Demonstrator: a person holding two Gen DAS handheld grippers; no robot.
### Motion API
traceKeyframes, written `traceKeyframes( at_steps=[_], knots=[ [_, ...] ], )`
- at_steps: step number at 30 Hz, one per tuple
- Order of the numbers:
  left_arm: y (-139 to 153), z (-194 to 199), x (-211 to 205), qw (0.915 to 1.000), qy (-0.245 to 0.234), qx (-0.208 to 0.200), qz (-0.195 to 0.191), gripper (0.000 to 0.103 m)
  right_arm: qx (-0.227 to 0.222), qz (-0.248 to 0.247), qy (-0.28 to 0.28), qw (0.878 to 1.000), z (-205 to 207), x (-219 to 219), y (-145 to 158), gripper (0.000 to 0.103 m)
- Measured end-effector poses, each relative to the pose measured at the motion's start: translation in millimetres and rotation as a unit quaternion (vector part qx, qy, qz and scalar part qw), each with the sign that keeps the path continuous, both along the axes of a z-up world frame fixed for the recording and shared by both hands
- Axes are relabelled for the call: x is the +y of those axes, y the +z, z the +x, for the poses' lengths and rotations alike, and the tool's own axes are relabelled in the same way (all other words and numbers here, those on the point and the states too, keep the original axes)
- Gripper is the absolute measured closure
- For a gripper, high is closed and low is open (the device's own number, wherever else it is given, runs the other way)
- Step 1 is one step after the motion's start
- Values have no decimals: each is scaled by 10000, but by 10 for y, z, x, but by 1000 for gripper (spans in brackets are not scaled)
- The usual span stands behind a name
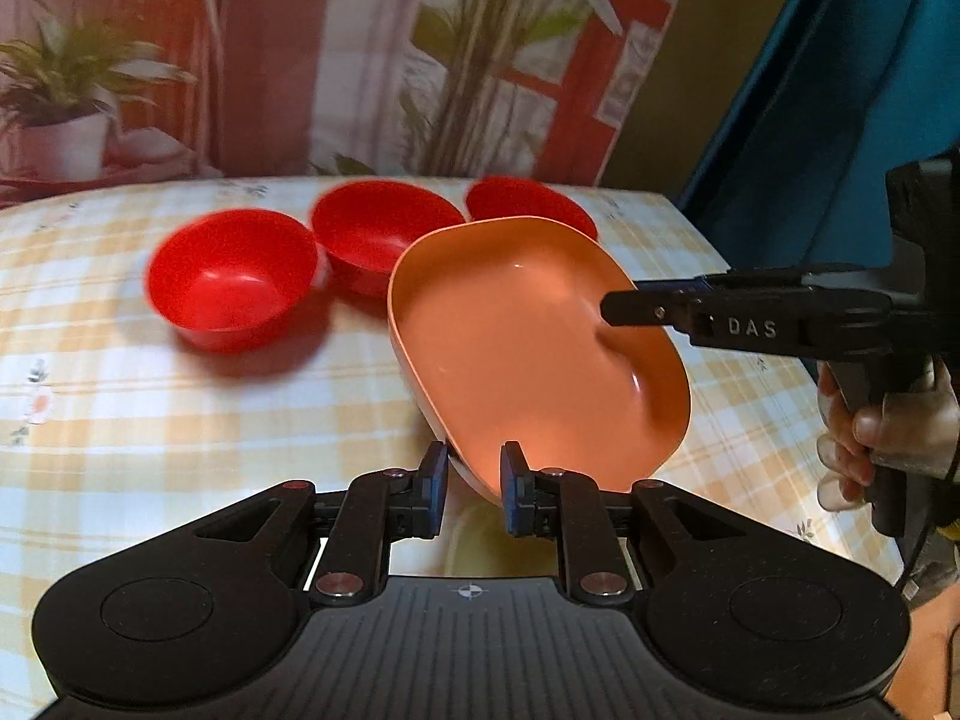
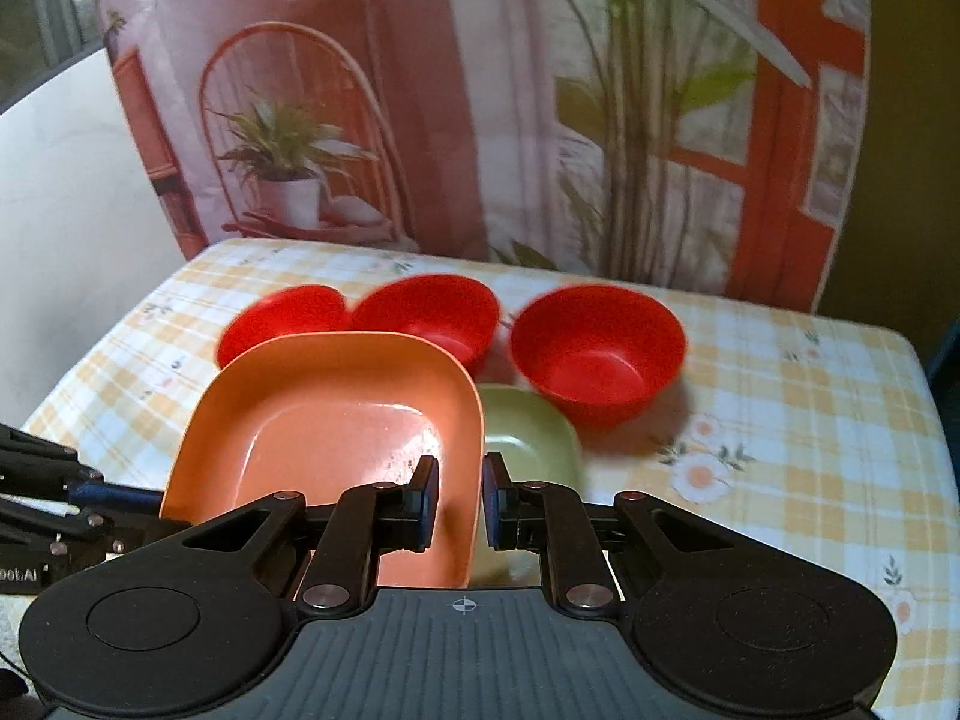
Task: Organize plates and bowls
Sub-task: 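Lift the orange plate with both grippers and lower it onto an olive-green plate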
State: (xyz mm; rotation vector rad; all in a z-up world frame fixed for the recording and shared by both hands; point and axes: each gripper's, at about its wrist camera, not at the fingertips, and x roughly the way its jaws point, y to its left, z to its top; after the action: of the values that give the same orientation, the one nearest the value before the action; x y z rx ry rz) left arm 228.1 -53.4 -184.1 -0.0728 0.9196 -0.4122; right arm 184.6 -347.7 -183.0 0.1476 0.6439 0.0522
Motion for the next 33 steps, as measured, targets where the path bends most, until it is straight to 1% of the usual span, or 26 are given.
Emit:
traceKeyframes(
  at_steps=[4,8,12,16,22,27,33],
  knots=[
    [-93,112,-123,9998,-45,203,32,83,159,132,-62,9998,88,-139,-114,88],
    [-141,234,-235,9994,-73,221,241,83,180,155,-124,9996,183,-201,-179,88],
    [-194,361,-256,9992,20,328,241,83,205,169,-148,9995,288,-240,-210,88],
    [-234,442,-290,9989,44,313,351,83,262,63,-142,9995,371,-231,-242,88],
    [-279,550,-313,9988,43,370,322,83,420,-148,-201,9988,488,-238,-328,89],
    [-303,567,-339,9985,12,425,340,82,479,-201,-193,9985,516,-248,-334,89],
    [-326,623,-295,9980,70,617,88,82,563,-295,-165,9978,518,-237,-278,89]
  ],
)
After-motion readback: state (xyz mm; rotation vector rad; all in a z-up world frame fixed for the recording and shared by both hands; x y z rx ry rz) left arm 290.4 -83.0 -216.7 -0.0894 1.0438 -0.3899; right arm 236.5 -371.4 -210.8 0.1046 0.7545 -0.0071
